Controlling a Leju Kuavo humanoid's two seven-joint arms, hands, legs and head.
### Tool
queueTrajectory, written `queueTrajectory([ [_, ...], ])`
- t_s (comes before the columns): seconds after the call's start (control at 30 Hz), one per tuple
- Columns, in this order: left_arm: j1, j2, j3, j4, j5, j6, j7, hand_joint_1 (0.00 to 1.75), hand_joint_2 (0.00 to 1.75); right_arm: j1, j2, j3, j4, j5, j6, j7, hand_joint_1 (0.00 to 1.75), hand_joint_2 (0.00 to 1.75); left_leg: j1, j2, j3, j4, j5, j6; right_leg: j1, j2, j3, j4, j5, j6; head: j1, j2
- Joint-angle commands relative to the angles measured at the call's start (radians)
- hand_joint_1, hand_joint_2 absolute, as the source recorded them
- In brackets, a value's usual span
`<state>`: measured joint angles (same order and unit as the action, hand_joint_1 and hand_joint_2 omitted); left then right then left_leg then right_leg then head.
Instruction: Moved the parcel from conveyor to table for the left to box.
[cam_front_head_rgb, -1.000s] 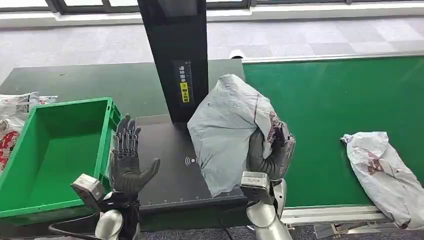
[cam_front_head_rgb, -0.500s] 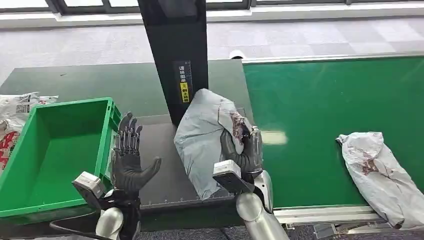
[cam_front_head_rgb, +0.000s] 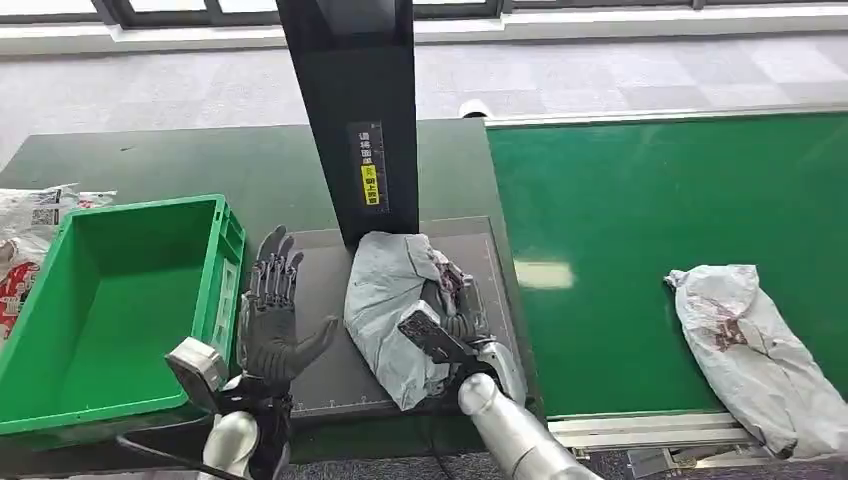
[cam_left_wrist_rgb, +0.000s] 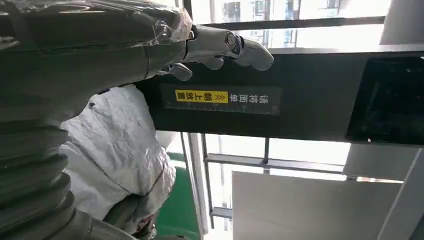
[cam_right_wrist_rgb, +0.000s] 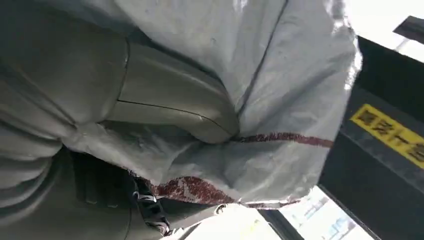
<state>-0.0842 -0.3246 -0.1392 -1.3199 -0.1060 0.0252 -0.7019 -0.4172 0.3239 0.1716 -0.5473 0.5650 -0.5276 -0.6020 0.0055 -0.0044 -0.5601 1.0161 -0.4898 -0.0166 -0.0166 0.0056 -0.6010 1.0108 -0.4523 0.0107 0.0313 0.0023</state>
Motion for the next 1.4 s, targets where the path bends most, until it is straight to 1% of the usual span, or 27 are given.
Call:
queueTrajectory([
  [0.03, -0.058, 0.032, -0.062, 0.076, 0.008, 0.007, 0.004, 0.00, 1.75, -0.066, 0.000, -0.085, 0.180, 0.006, 0.006, 0.000, 1.75, 1.75, 0.000, -0.002, 0.002, -0.001, 0.001, 0.000, 0.000, -0.002, 0.002, -0.001, 0.000, -0.001, 0.000, 0.000],
  [0.1, -0.057, 0.033, -0.064, 0.073, 0.009, 0.006, 0.004, 0.00, 1.75, -0.071, 0.001, -0.086, 0.184, 0.008, 0.013, 0.002, 1.75, 1.75, 0.000, -0.001, 0.001, -0.001, 0.001, 0.000, 0.000, -0.002, 0.002, -0.001, 0.000, -0.001, 0.000, 0.000],
  [0.13, -0.057, 0.033, -0.064, 0.073, 0.009, 0.006, 0.004, 0.00, 1.75, -0.071, 0.001, -0.086, 0.184, 0.008, 0.013, 0.002, 1.62, 1.75, 0.000, -0.001, 0.002, -0.002, 0.001, 0.000, 0.000, -0.002, 0.003, -0.002, 0.000, -0.001, 0.000, 0.000],
  [0.17, -0.056, 0.033, -0.066, 0.072, 0.008, 0.008, 0.004, 0.00, 1.75, -0.074, 0.001, -0.085, 0.186, 0.011, 0.015, 0.007, 0.00, 1.75, 0.000, -0.001, 0.002, -0.001, 0.001, 0.000, 0.000, -0.002, 0.002, -0.001, 0.000, -0.001, 0.000, 0.000],
  [0.23, -0.056, 0.033, -0.066, 0.070, 0.009, 0.011, 0.004, 0.00, 1.75, -0.077, 0.000, -0.074, 0.194, 0.033, 0.006, 0.028, 0.00, 1.75, 0.000, -0.001, 0.003, -0.002, 0.001, 0.000, 0.000, -0.001, 0.002, -0.001, 0.000, -0.001, 0.000, 0.000],
  [0.3, -0.055, 0.034, -0.064, 0.068, 0.009, 0.013, 0.004, 0.00, 1.75, -0.071, 0.005, -0.081, 0.179, 0.028, 0.000, 0.010, 0.00, 1.75, 0.000, -0.001, 0.003, -0.002, 0.001, 0.000, 0.000, -0.002, 0.003, -0.001, 0.000, -0.001, 0.000, 0.000],
  [0.33, -0.052, 0.035, -0.061, 0.065, 0.009, 0.015, 0.004, 0.00, 1.75, -0.060, 0.012, -0.089, 0.152, 0.029, -0.037, -0.020, 0.00, 1.75, 0.000, -0.001, 0.002, -0.001, 0.001, 0.000, 0.000, -0.001, 0.002, -0.001, 0.000, -0.001, 0.000, 0.000],
  [0.37, -0.050, 0.036, -0.060, 0.063, 0.010, 0.016, 0.004, 0.00, 1.75, -0.056, 0.015, -0.089, 0.137, 0.029, -0.049, -0.031, 0.00, 0.00, 0.000, -0.001, 0.003, -0.002, 0.001, 0.000, 0.000, -0.001, 0.003, -0.002, 0.000, -0.001, 0.000, 0.000],
  [0.4, -0.046, 0.037, -0.058, 0.060, 0.009, 0.018, 0.004, 0.00, 1.75, -0.044, 0.020, -0.095, 0.109, 0.019, -0.049, -0.054, 0.00, 0.00, 0.000, -0.001, 0.002, -0.001, 0.001, 0.000, 0.001, -0.001, 0.002, -0.001, 0.000, -0.001, 0.000, 0.000],
  [0.43, -0.046, 0.037, -0.058, 0.060, 0.009, 0.018, 0.004, 0.00, 1.75, -0.044, 0.020, -0.095, 0.109, 0.019, -0.049, -0.054, 0.00, 0.00, 0.000, -0.001, 0.003, -0.002, 0.001, 0.000, 0.001, -0.001, 0.003, -0.002, 0.000, -0.002, 0.000, 0.000],
  [0.5, -0.032, 0.040, -0.052, 0.045, 0.009, 0.021, 0.004, 0.00, 1.75, 0.020, 0.025, -0.059, -0.040, -0.002, -0.071, -0.091, 0.00, 0.00, 0.000, 0.000, 0.002, -0.001, 0.000, 0.000, 0.000, 0.000, 0.001, -0.001, 0.000, -0.001, 0.000, 0.000],
  [0.53, -0.026, 0.041, -0.049, 0.039, 0.009, 0.021, 0.004, 0.00, 1.75, 0.076, 0.025, -0.036, -0.159, -0.003, -0.096, -0.084, 0.00, 0.00, 0.001, 0.000, 0.003, -0.002, 0.000, 0.000, 0.001, 0.000, 0.003, -0.002, 0.000, -0.002, 0.000, 0.000],
  [0.57, -0.024, 0.042, -0.048, 0.038, 0.009, 0.021, 0.004, 0.00, 1.75, 0.104, 0.024, -0.024, -0.219, 0.005, -0.107, -0.075, 0.00, 0.00, 0.000, 0.000, 0.002, -0.001, 0.001, 0.000, 0.000, 0.000, 0.002, -0.001, 0.000, -0.001, 0.000, 0.000],
  [0.6, -0.025, 0.042, -0.046, 0.038, 0.009, 0.024, 0.004, 0.00, 1.75, 0.152, 0.023, -0.016, -0.320, 0.011, -0.117, -0.069, 0.00, 0.00, 0.000, -0.001, 0.003, -0.002, 0.001, 0.000, 0.001, -0.002, 0.003, -0.002, 0.000, -0.002, 0.000, 0.000],
  [0.67, -0.022, 0.040, -0.042, 0.032, 0.008, 0.030, 0.004, 0.00, 1.75, 0.214, 0.015, 0.004, -0.459, 0.064, -0.146, -0.022, 0.00, 0.00, 0.000, -0.002, 0.003, -0.002, 0.000, 0.000, 0.001, -0.003, 0.003, -0.002, -0.001, -0.002, 0.000, 0.000],
  [0.7, -0.026, 0.039, -0.037, 0.036, 0.008, 0.033, 0.004, 0.00, 1.75, 0.246, 0.012, 0.007, -0.529, 0.073, -0.140, -0.002, 0.00, 0.00, 0.000, -0.002, 0.001, -0.002, 0.000, 0.000, 0.001, -0.003, 0.002, -0.001, -0.001, -0.001, 0.000, 0.000],
  [0.73, -0.026, 0.039, -0.036, 0.037, 0.009, 0.033, 0.004, 0.00, 1.75, 0.247, 0.009, 0.005, -0.546, 0.073, -0.142, -0.002, 0.00, 0.00, 0.000, -0.002, 0.000, -0.001, 0.000, 0.000, 0.000, -0.003, 0.001, -0.001, 0.000, -0.001, 0.000, 0.000],
  [0.77, -0.030, 0.036, -0.029, 0.052, 0.005, 0.037, 0.004, 0.00, 1.75, 0.288, 0.013, -0.010, -0.641, 0.039, -0.168, -0.039, 0.00, 0.00, 0.000, -0.002, 0.002, -0.002, 0.000, 0.000, 0.001, -0.003, 0.003, -0.001, -0.001, -0.001, 0.000, 0.000],
  [0.8, -0.030, 0.036, -0.029, 0.052, 0.005, 0.037, 0.004, 0.00, 1.75, 0.288, 0.013, -0.010, -0.641, 0.039, -0.168, -0.039, 0.00, 0.00, 0.000, -0.001, 0.000, -0.001, 0.000, 0.000, 0.000, -0.002, 0.001, 0.000, 0.000, -0.001, 0.000, 0.000],
  [0.83, -0.041, 0.028, -0.011, 0.083, -0.005, 0.050, 0.004, 0.00, 1.75, 0.330, 0.024, -0.042, -0.754, -0.010, -0.171, -0.096, 0.00, 0.00, 0.000, -0.003, 0.002, -0.002, 0.000, 0.000, 0.000, -0.003, 0.003, -0.001, -0.001, -0.001, 0.000, 0.000],
  [0.93, -0.041, 0.028, -0.011, 0.083, -0.005, 0.050, 0.004, 0.00, 1.75, 0.330, 0.024, -0.042, -0.754, -0.010, -0.171, -0.096, 0.00, 0.00, -0.001, -0.003, 0.000, -0.001, 0.001, 0.000, 0.000, -0.004, 0.001, -0.001, -0.001, -0.001, 0.000, 0.000],
  [0.97, -0.041, 0.028, -0.011, 0.083, -0.005, 0.050, 0.004, 0.00, 1.75, 0.330, 0.024, -0.042, -0.754, -0.010, -0.171, -0.096, 0.00, 0.00, 0.000, -0.004, 0.002, -0.002, 0.001, 0.000, 0.000, -0.005, 0.003, -0.002, -0.001, -0.001, 0.000, 0.000],
  [1.07, -0.041, 0.028, -0.011, 0.083, -0.005, 0.050, 0.004, 0.00, 1.75, 0.330, 0.024, -0.042, -0.754, -0.010, -0.171, -0.096, 0.00, 0.00, 0.000, -0.001, 0.002, -0.001, 0.000, 0.000, 0.000, -0.002, 0.002, -0.001, 0.000, -0.001, 0.000, 0.000],
  [1.1, -0.041, 0.028, -0.011, 0.083, -0.005, 0.050, 0.004, 0.00, 1.75, 0.330, 0.024, -0.042, -0.754, -0.010, -0.171, -0.096, 0.00, 0.00, 0.000, -0.002, 0.003, -0.003, 0.001, 0.000, 0.000, -0.003, 0.003, -0.003, 0.000, -0.001, 0.000, 0.000],
  [1.17, -0.041, 0.028, -0.011, 0.083, -0.005, 0.050, 0.004, 0.00, 1.75, 0.330, 0.024, -0.042, -0.754, -0.010, -0.171, -0.096, 0.00, 0.00, 0.000, -0.001, 0.002, -0.001, 0.000, 0.000, 0.000, -0.002, 0.002, -0.001, 0.000, -0.001, 0.000, 0.000],
  [1.3, -0.041, 0.028, -0.011, 0.083, -0.005, 0.050, 0.004, 0.00, 1.75, 0.330, 0.024, -0.042, -0.754, -0.010, -0.171, -0.096, 0.00, 0.00, 0.000, -0.001, 0.005, -0.003, 0.000, 0.000, 0.001, -0.002, 0.005, -0.003, 0.000, -0.002, 0.000, 0.000],
  [1.4, -0.041, 0.028, -0.011, 0.083, -0.005, 0.050, 0.004, 0.00, 1.75, 0.330, 0.024, -0.042, -0.754, -0.010, -0.171, -0.096, 0.00, 0.00, 0.000, 0.000, 0.003, -0.002, 0.000, 0.000, 0.001, -0.001, 0.003, -0.002, 0.000, -0.001, 0.000, 0.000],
])
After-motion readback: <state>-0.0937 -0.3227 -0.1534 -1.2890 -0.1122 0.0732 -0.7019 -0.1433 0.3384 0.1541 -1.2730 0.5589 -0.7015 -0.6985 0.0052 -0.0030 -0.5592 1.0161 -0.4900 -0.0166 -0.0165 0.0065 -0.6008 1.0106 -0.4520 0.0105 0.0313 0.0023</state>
